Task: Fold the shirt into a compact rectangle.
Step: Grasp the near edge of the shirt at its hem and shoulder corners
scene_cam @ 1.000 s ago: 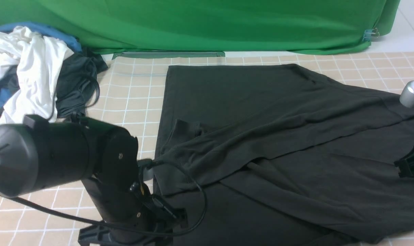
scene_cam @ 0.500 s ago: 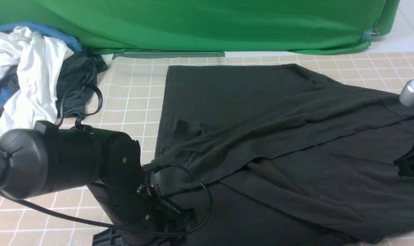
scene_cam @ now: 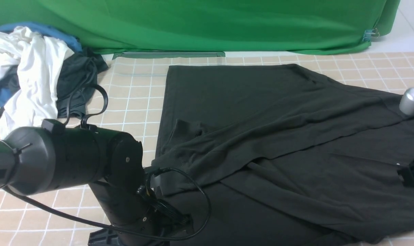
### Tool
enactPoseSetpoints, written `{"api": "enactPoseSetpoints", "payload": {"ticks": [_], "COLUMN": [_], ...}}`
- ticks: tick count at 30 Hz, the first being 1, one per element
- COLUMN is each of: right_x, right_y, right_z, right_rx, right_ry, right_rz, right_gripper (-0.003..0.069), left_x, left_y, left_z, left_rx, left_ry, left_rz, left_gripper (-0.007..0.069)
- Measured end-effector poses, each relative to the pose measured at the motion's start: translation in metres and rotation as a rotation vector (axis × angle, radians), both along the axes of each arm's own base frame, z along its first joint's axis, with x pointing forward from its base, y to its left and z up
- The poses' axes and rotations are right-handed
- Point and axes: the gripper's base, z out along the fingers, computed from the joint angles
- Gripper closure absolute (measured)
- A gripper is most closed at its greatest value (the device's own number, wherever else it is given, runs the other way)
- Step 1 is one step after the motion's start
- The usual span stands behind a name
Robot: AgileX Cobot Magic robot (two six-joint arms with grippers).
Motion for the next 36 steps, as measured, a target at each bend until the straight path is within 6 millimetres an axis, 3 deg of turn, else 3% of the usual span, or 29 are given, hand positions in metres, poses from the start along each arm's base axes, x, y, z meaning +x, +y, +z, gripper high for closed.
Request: {"api": "enactPoseSetpoints", "payload": {"ticks": [3, 8, 12, 15, 25, 27, 33, 36], "right_x": [-0.007, -0.02, -0.03, -0.037, -0.034, -0.031, -0.013, -0.004], "right_y": [-0.003, -0.015, -0.025, -0.036, -0.082, -0.091, -0.103, -0.106], "right_z": [-0.003, -0.017, -0.041, -0.05, -0.049, -0.053, -0.069, -0.079], "right_rx": [-0.044, -0.164, -0.237, -0.233, -0.076, -0.025, 0.004, 0.015], "right_ry": [0.083, 0.21, 0.256, 0.298, 0.225, 0.215, 0.181, 0.172], "right_rz": [0.017, -0.015, -0.105, -0.189, -0.523, -0.571, -0.622, -0.635], "right_gripper": [0.0547, 0.0484, 0.0455, 0.0452, 0.0449, 0.0405, 0.0134, 0.0083], "left_x": [0.002, 0.002, 0.002, 0.003, 0.004, 0.004, 0.003, 0.004], "left_y": [-0.001, 0.002, 0.007, 0.009, 0.014, 0.016, 0.017, 0.018], "left_z": [0.003, 0.021, 0.029, 0.029, 0.028, 0.028, 0.028, 0.028], "left_rx": [-0.028, -0.047, -0.032, -0.004, 0.051, 0.067, 0.086, 0.088], "left_ry": [-0.046, -0.149, -0.197, -0.218, -0.236, -0.232, -0.226, -0.229], "left_rz": [0.0, -0.029, -0.065, -0.096, -0.143, -0.157, -0.167, -0.169], "left_gripper": [0.0589, 0.0595, 0.0595, 0.0594, 0.0594, 0.0594, 0.0594, 0.0594]}}
